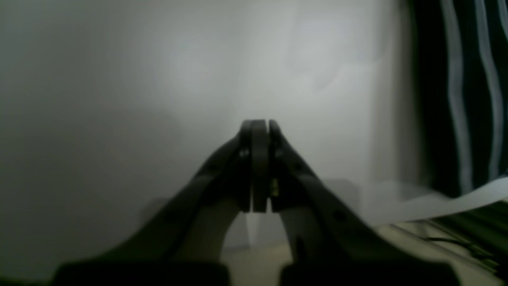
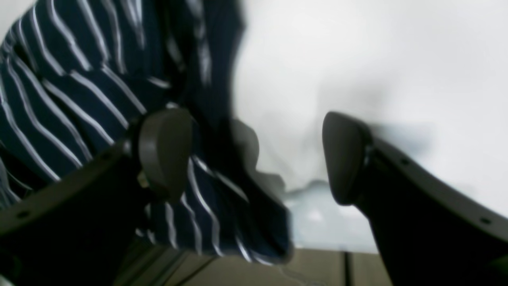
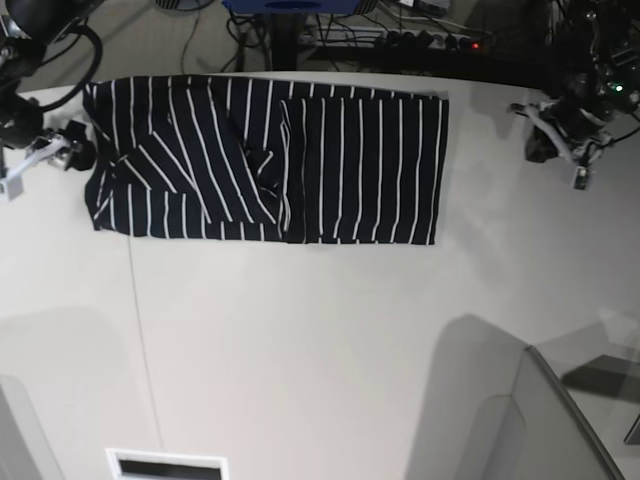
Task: Layout the t-shirt on the table in an organized manner, then fold the t-shirt properly
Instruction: 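Grasp both ends of the folded strip with both grippers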
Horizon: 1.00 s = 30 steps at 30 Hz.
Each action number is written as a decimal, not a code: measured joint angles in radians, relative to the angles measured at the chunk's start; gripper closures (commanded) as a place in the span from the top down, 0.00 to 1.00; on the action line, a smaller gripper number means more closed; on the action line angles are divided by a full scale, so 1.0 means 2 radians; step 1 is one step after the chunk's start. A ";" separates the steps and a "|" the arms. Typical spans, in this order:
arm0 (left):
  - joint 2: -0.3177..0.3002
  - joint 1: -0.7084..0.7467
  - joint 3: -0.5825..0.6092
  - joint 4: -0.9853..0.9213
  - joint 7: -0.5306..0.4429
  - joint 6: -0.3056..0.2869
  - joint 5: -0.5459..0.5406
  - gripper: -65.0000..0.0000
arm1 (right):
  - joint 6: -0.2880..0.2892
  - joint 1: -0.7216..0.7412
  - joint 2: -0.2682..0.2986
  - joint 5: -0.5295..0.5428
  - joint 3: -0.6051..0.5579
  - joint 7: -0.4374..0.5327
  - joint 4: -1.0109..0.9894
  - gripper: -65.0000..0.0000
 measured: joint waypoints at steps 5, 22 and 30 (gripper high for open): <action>-0.012 -0.037 0.047 -0.039 -0.009 0.000 -0.002 0.00 | 0.000 0.003 0.009 0.006 0.000 0.006 -0.037 0.75; -0.001 -0.074 0.187 -0.132 -0.091 -0.001 -0.016 0.00 | 0.006 0.005 0.007 0.030 -0.063 -0.007 -0.054 0.75; 0.001 -0.084 0.190 -0.134 -0.086 -0.001 -0.010 0.00 | 0.011 0.005 -0.015 0.045 -0.101 0.000 -0.053 0.74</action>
